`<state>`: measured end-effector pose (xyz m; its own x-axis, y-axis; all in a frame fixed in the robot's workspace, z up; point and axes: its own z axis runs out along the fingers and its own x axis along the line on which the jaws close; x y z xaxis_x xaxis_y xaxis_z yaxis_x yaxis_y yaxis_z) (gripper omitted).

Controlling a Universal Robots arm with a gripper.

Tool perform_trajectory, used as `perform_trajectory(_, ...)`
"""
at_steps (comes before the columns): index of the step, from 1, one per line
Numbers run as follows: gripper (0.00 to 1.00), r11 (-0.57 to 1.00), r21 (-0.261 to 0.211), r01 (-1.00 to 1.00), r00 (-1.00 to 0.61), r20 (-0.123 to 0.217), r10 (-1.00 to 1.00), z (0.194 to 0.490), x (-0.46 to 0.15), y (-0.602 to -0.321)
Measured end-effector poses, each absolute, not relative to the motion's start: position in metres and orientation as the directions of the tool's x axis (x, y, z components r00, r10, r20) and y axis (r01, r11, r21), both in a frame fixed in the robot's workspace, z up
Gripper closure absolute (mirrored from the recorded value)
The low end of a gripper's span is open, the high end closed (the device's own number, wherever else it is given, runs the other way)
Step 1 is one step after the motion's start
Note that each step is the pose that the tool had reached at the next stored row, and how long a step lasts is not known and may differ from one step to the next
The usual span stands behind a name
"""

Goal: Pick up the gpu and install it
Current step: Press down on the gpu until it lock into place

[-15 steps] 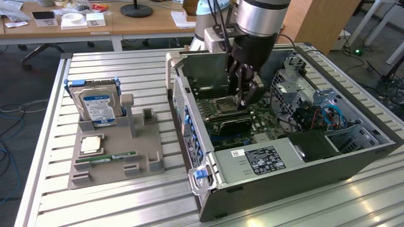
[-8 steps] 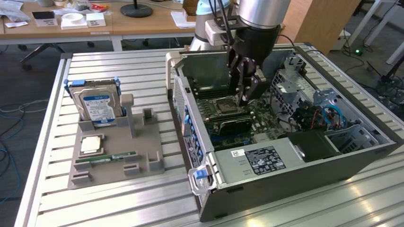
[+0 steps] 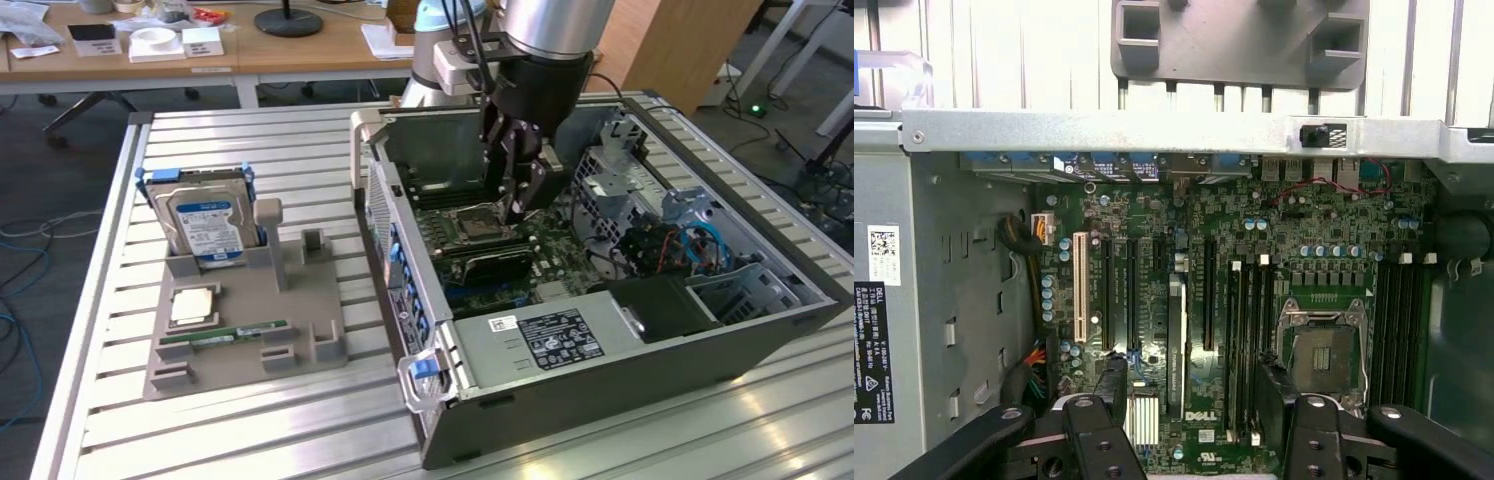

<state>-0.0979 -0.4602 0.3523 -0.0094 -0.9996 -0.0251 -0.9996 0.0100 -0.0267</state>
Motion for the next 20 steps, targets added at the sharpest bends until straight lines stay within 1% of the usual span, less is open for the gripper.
perform_trajectory(7,0.37,0.010,-0.027,-1.000,-0.009,-0.025,-1.000,0.3523,-0.0980,-0.4602)
perform_trajectory(8,0.38,0.010,-0.027,-1.000,-0.009,-0.025,-1.000,0.3523,-0.0979,-0.4602)
perform_trajectory(10,0.51,0.010,-0.027,-1.000,-0.009,-0.025,-1.000,0.3523,-0.0979,-0.4602)
perform_trajectory(11,0.51,0.010,-0.027,-1.000,-0.009,-0.025,-1.000,0.3523,-0.0979,-0.4602)
perform_trajectory(14,0.68,0.010,-0.027,-1.000,-0.009,-0.025,-1.000,0.3523,-0.0979,-0.4602)
perform_trajectory(15,0.68,0.010,-0.027,-1.000,-0.009,-0.025,-1.000,0.3523,-0.0979,-0.4602)
perform_trajectory(16,0.74,0.010,-0.027,-1.000,-0.009,-0.025,-1.000,0.3523,-0.0979,-0.4602)
perform_trajectory(17,0.74,0.010,-0.027,-1.000,-0.009,-0.025,-1.000,0.3523,-0.0979,-0.4602)
perform_trajectory(19,0.85,0.010,-0.027,-1.000,-0.009,-0.025,-1.000,0.3523,-0.0979,-0.4602)
perform_trajectory(20,0.85,0.010,-0.027,-1.000,-0.009,-0.025,-1.000,0.3523,-0.0979,-0.4602)
